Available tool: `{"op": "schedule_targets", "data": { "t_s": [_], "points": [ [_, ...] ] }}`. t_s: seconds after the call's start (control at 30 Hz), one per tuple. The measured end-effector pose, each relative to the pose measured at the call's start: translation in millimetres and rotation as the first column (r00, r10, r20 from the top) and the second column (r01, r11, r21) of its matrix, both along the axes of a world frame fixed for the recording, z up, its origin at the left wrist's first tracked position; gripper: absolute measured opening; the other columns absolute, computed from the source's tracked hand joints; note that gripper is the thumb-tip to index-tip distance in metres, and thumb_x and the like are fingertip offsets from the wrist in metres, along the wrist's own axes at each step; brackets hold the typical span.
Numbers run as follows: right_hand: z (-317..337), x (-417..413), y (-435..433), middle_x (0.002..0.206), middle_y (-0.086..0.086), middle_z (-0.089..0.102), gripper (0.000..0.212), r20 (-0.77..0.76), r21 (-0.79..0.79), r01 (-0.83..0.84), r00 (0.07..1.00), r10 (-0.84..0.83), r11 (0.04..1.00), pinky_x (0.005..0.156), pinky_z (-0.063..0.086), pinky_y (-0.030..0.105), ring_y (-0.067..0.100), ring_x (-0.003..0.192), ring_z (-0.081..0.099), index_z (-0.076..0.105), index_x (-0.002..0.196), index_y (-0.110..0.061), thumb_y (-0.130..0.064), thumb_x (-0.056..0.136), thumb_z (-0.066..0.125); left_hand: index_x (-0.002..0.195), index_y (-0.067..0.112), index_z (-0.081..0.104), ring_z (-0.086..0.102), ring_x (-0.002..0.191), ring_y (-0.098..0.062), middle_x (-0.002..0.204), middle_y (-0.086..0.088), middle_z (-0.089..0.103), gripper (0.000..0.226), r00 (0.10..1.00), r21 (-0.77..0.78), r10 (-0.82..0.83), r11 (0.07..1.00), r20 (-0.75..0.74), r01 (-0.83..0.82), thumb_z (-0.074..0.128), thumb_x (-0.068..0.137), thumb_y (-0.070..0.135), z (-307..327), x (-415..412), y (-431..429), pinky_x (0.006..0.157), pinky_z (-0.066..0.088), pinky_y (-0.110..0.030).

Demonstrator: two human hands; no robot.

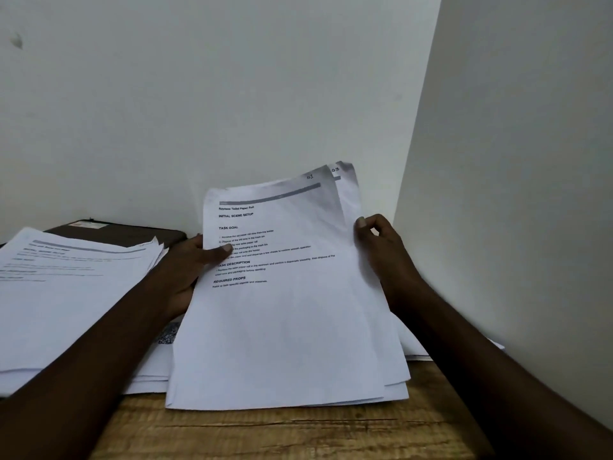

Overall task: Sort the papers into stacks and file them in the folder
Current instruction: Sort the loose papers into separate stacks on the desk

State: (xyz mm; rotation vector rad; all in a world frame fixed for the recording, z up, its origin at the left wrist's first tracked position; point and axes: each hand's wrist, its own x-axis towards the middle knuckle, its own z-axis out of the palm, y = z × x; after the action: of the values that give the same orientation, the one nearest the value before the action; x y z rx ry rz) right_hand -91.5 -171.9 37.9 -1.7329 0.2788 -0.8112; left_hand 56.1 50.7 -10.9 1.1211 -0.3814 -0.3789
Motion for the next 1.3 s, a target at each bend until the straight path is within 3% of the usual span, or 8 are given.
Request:
{"op": "schedule_targets", "data": {
  "t_s": [0.27,0.4,0.5,0.63,0.93,1.07,1.17,1.3],
  "points": [
    [35.9,14.0,-53.5,0.071,0.0,0.048,0.022,0.193,-0.186,0.298,0.946,-0.262,0.936,0.054,0.031,0.026,0.012,0.06,0.039,0.05,0.077,-0.019,-0.025,0.097,0.052,0.128,0.001,0.059,0.067,0.102,-0.034,0.124,-0.019,0.066,0.035,0.985,-0.04,0.165,0.986,0.04,-0.164,0.055,0.094,0.0,-3.2,7.5,4.3,0.082,0.059,-0.047],
    [56.1,2.7,-113.7,0.095,0.004,0.054,0.011,0.049,-0.37,0.473,0.87,-0.491,0.8,0.071,0.037,0.028,0.018,0.085,0.049,0.06,0.093,-0.017,-0.024,0.097,0.053,0.133,0.005,0.056,0.063,0.106,-0.032,0.132,-0.018,0.061,0.037,0.938,-0.093,0.342,0.937,0.054,-0.336,0.056,0.096,0.003,-8.2,21.8,13.7,0.102,0.046,-0.053],
    [51.8,-2.7,-136.5,0.093,0.018,0.061,0.026,-0.258,-0.607,0.285,0.812,-0.523,0.742,0.065,0.034,0.029,0.025,0.082,0.052,0.059,0.076,-0.005,-0.02,0.097,0.055,0.135,0.01,0.057,0.06,0.119,-0.033,0.13,-0.012,0.063,0.038,0.928,-0.085,0.371,0.926,0.035,-0.367,0.058,0.097,0.007,-10.2,29.1,18.5,0.104,0.045,-0.052],
    [17.7,-1.0,-140.2,0.125,0.018,0.062,0.029,-0.402,-0.689,0.158,0.729,-0.554,0.708,0.087,0.04,0.029,0.033,0.115,0.056,0.067,0.112,0.0,-0.022,0.098,0.055,0.137,0.014,0.055,0.061,0.118,-0.029,0.131,-0.009,0.064,0.038,0.944,-0.056,0.331,0.942,0.0,-0.33,0.053,0.1,0.008,-7.7,26.6,16.7,0.1,0.046,-0.046],
    [-34.9,11.5,-153.0,0.117,0.021,0.059,0.022,-0.41,-0.767,0.075,0.707,-0.577,0.638,0.082,0.047,0.034,0.037,0.103,0.059,0.063,0.108,-0.005,-0.021,0.098,0.051,0.116,0.02,0.065,0.072,0.095,-0.019,0.109,0.0,0.075,0.026,0.987,0.033,0.153,0.987,0.043,-0.155,0.049,0.101,0.007,-6.3,13.8,10.8,0.078,0.061,-0.036],
    [-38.9,11.4,-147.9,0.122,0.019,0.051,0.024,-0.415,-0.862,-0.027,0.611,-0.674,0.507,0.084,0.044,0.035,0.037,0.109,0.056,0.051,0.118,-0.007,-0.019,0.097,0.048,0.108,0.023,0.066,0.072,0.088,-0.017,0.106,0.002,0.073,0.025,0.981,0.051,0.181,0.982,0.065,-0.184,0.049,0.1,0.006,-5.9,15.7,10.5,0.089,0.05,-0.04],
    [-37.7,12.3,-139.1,0.122,0.018,0.05,0.031,-0.359,-0.901,-0.023,0.6,-0.715,0.432,0.087,0.043,0.037,0.036,0.113,0.053,0.041,0.125,-0.006,-0.01,0.094,0.043,0.112,0.023,0.064,0.072,0.087,-0.015,0.107,0.003,0.072,0.026,0.98,0.048,0.184,0.981,0.081,-0.188,0.05,0.1,0.005,-5.7,14.5,9.9,0.084,0.05,-0.037],
    [-39.8,20.5,-111.5,0.13,0.011,0.052,0.04,-0.343,-0.904,-0.046,0.67,-0.658,0.425,0.097,0.039,0.04,0.031,0.123,0.047,0.045,0.13,-0.014,-0.036,0.097,0.047,0.116,0.021,0.064,0.069,0.095,-0.018,0.112,0.0,0.07,0.025,0.981,0.052,0.18,0.982,0.073,-0.184,0.051,0.099,0.006,-5.0,16.8,9.6,0.087,0.048,-0.039]
  ]
}}
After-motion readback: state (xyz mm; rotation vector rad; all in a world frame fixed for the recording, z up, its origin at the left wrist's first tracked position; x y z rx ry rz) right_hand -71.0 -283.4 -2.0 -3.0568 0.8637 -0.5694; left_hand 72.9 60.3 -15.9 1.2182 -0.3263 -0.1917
